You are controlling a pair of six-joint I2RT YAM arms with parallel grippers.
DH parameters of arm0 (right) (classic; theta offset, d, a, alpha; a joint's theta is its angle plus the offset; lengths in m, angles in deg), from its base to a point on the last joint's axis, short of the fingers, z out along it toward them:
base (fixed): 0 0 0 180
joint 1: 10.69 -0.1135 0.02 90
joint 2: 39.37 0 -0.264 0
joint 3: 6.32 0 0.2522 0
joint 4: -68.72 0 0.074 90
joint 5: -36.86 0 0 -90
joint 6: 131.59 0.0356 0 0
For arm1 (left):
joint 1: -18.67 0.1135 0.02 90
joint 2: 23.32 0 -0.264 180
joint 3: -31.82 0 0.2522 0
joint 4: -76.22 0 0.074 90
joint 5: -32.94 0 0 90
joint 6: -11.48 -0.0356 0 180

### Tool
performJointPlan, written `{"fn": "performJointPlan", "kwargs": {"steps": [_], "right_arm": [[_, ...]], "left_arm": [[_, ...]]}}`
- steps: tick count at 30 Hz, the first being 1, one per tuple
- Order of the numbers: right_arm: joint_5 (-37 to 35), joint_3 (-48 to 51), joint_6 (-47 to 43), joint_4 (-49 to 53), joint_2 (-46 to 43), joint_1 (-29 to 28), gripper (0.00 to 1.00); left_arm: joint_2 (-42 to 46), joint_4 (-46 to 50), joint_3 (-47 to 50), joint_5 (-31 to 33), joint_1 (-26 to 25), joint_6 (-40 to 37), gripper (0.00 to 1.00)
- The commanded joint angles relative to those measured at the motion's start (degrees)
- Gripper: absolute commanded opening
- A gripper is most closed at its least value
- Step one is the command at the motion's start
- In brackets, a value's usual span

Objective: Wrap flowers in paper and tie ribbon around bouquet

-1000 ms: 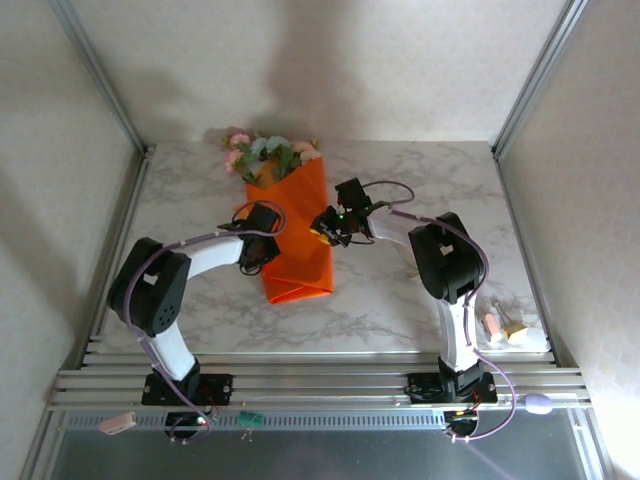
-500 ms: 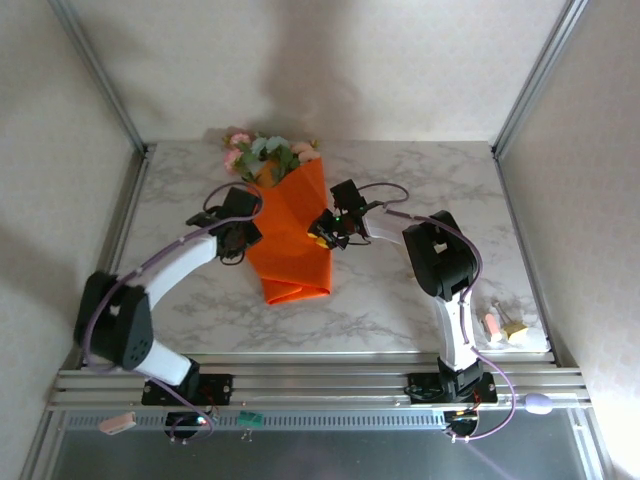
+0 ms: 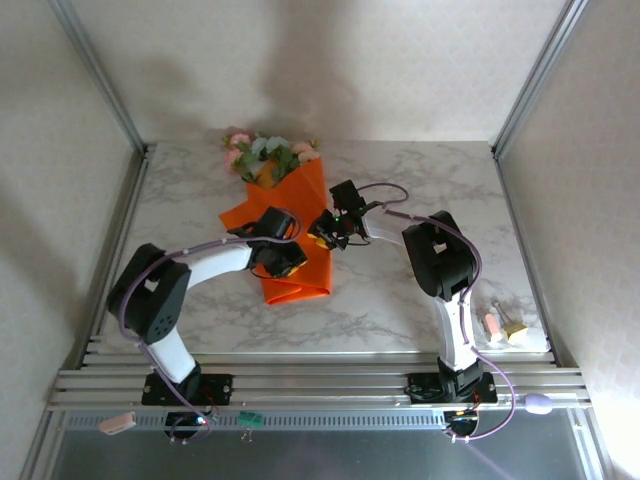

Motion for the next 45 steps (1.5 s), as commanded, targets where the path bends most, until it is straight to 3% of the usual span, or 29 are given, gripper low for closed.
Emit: {"fn": "performJointPlan", "kwargs": {"steps": [1,5,12,18,21,25,29,32,35,37,39,45], "right_arm": [[-0.4,0.7,-0.2,0.0,0.1,-0.5,0.32],[-0.3,2.7,-2.1,-3.0,-2.8,-0.2,0.31],[-0.5,6.1,-0.5,-5.4,-3.9,1.7,0.3],[-2.0,2.6,-1.3,-3.6,-4.3,1.7,0.3],[-2.8,1.4,-1.0,-3.4,-4.2,1.8,0.3],[-3.1,-0.1,-1.2,-4.5,-5.0,1.8,0.3],[-3.5,-2.5,-2.6,-2.1,-5.2,1.8,0.3],[-2.4,-3.3,-2.4,-1.5,-4.0,1.8,0.31],[-1.6,-3.4,-2.0,-1.6,-3.0,1.8,0.31],[-1.5,-3.2,-1.9,-1.8,-2.8,1.8,0.31],[-1.4,-3.2,-2.0,-1.7,-2.8,1.8,0.31],[-1.0,-3.9,-2.1,-1.2,-2.3,1.9,0.31]], "left_arm": [[-2.4,-4.5,2.9,-0.8,0.5,0.0,0.19],[-1.4,-1.7,3.8,4.9,0.0,-3.1,0.18],[2.8,0.2,1.4,8.6,0.2,-7.6,0.24],[9.4,2.3,0.0,10.6,0.2,-8.5,0.4],[12.3,3.5,0.6,11.2,1.0,-8.0,0.42],[18.7,4.4,3.9,11.0,6.4,-6.4,0.44],[23.6,11.3,3.7,13.5,13.9,-7.7,0.63],[23.2,16.5,3.9,15.4,20.0,-9.9,0.67],[22.7,9.1,8.0,9.0,26.5,-10.4,0.71],[22.0,-4.1,11.9,0.9,30.5,-10.4,0.73],[20.9,-15.7,14.9,-3.2,32.0,-9.7,0.74],[13.6,-22.6,16.3,-6.2,32.0,-10.7,0.72]]}}
